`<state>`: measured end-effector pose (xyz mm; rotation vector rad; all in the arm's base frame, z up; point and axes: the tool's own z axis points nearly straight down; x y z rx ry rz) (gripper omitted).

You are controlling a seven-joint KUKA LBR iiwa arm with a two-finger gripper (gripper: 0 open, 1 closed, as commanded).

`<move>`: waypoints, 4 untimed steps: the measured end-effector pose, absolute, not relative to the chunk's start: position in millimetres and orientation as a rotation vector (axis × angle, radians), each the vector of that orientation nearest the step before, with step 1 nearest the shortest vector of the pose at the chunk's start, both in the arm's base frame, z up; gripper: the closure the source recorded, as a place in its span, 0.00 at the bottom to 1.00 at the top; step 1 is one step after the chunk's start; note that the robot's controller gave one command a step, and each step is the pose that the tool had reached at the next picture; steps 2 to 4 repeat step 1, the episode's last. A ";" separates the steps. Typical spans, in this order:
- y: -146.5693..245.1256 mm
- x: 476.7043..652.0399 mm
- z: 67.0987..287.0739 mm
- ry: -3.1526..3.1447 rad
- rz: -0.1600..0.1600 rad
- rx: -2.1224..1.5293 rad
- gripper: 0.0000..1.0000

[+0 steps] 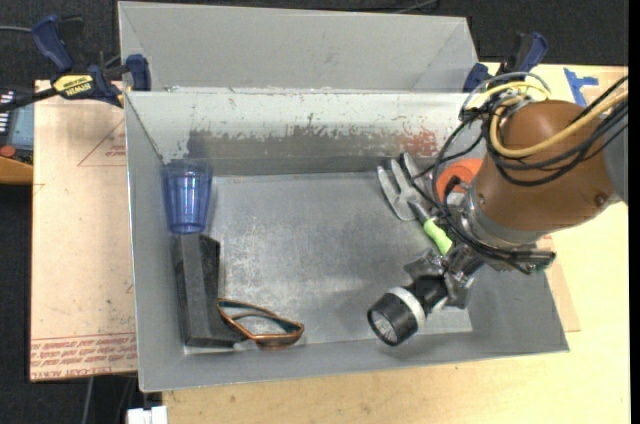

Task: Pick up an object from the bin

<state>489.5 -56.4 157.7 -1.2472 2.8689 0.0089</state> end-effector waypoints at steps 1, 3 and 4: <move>-56.5 490.5 178.3 2.866 0.006 -1.244 1.00; -56.5 490.5 178.3 2.866 0.006 -1.244 1.00; -56.5 490.5 178.3 2.866 0.006 -1.244 1.00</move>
Offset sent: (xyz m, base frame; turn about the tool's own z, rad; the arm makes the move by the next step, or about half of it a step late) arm 0.0004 0.0000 0.0172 0.0006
